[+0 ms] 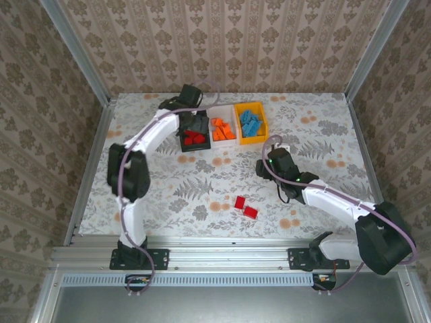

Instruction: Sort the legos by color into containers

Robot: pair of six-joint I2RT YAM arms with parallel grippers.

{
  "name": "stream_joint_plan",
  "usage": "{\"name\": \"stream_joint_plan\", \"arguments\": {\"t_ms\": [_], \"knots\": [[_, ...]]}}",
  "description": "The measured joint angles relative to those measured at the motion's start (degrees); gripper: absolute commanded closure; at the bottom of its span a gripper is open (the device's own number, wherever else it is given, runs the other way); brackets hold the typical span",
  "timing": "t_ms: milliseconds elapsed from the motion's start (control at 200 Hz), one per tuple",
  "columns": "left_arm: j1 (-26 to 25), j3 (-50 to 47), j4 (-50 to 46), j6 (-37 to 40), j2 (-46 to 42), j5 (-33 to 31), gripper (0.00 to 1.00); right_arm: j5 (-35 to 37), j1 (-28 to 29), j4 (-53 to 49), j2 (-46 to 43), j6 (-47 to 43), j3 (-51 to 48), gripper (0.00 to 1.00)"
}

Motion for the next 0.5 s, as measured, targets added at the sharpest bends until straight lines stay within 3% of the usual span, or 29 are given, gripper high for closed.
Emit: {"name": "stream_joint_plan", "arguments": {"t_ms": [250,380,500], "knots": [[-0.07,-39.95,18.91,-11.15,-42.62,7.89,0.0,0.72,12.41,-4.5,4.13,0.15,2.97,0.28],[0.59,-58.42,23.04,-17.31,-51.58,13.14,0.0,0.33,18.23,-8.68,6.12,3.23,4.2,0.24],[0.59,-70.16,22.4,-22.16,-57.22,16.55,0.0,-0.7,19.28,-10.95,6.95,6.4,4.24,0.23]]}}
